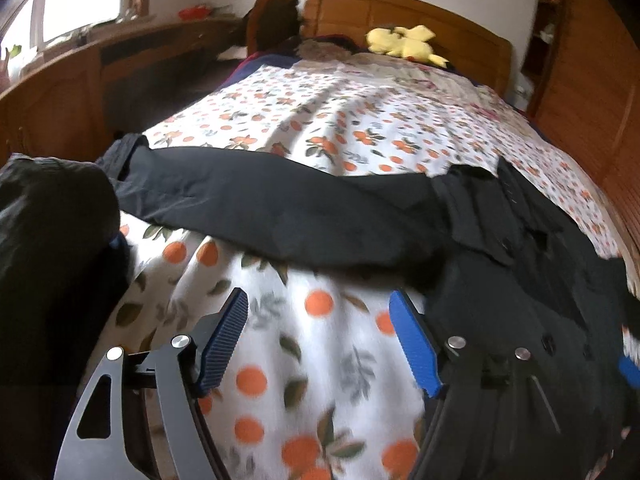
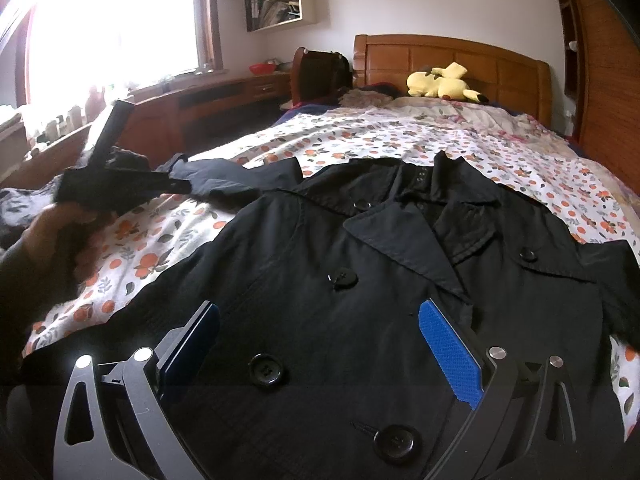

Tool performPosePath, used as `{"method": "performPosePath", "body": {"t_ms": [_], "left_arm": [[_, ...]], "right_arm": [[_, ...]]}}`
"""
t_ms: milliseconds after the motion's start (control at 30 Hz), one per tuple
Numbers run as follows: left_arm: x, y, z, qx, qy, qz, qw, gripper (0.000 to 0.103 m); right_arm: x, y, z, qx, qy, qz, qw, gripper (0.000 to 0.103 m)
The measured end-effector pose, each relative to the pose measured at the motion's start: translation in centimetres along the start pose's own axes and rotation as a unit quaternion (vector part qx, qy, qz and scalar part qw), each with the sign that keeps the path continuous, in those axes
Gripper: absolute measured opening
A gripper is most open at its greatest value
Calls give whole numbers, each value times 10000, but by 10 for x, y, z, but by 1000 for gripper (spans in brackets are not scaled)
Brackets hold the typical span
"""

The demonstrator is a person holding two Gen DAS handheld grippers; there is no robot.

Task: Fold large clothes
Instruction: 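Fold the held sleeve across the coat body with the left tool, release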

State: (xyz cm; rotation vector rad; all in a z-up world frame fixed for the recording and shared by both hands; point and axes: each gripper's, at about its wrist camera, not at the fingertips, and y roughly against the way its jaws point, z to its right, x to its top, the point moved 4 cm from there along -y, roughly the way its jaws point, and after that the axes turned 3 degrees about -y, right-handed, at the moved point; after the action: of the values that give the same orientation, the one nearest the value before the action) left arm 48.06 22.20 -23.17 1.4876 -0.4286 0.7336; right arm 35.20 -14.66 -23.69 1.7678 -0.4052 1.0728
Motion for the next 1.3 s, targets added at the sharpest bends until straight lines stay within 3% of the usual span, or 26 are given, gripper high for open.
{"method": "performPosePath", "body": {"t_ms": [167,433,467,500,533,633,867,967,1133,1300], "left_arm": [[12,-36,-16,175,250,-244,9992,67],[21,-66,-40,-60,898,-521,9946,64],[22,-70,-41,-106,942,-561,9939,59],[24,-73,-42,-106,985,-583,9934,47],[25,-74,-42,-136,1007,-586,9931,28],[34,-71,-36,-466,1100,-500,9916,2],[61,-30,10,-197,428,20,9989,0],[68,6,50,-396,5,330,9987,0],[57,46,120,-683,-734,522,9936,0],[28,58,160,-845,-1120,460,9890,1]], "right_arm": [[0,0,1,-7,-19,-5,10000,96],[1,2,2,-67,37,21,10000,96],[0,3,2,-77,46,26,10000,96],[0,4,2,-90,53,28,9999,96],[0,5,3,-100,60,36,9999,96],[0,11,4,-146,91,65,9998,96],[0,28,20,-319,38,137,9994,96],[2,35,29,-394,0,166,9991,96],[6,48,40,-498,-70,229,9985,96],[8,56,45,-584,-78,256,9979,96]]}}
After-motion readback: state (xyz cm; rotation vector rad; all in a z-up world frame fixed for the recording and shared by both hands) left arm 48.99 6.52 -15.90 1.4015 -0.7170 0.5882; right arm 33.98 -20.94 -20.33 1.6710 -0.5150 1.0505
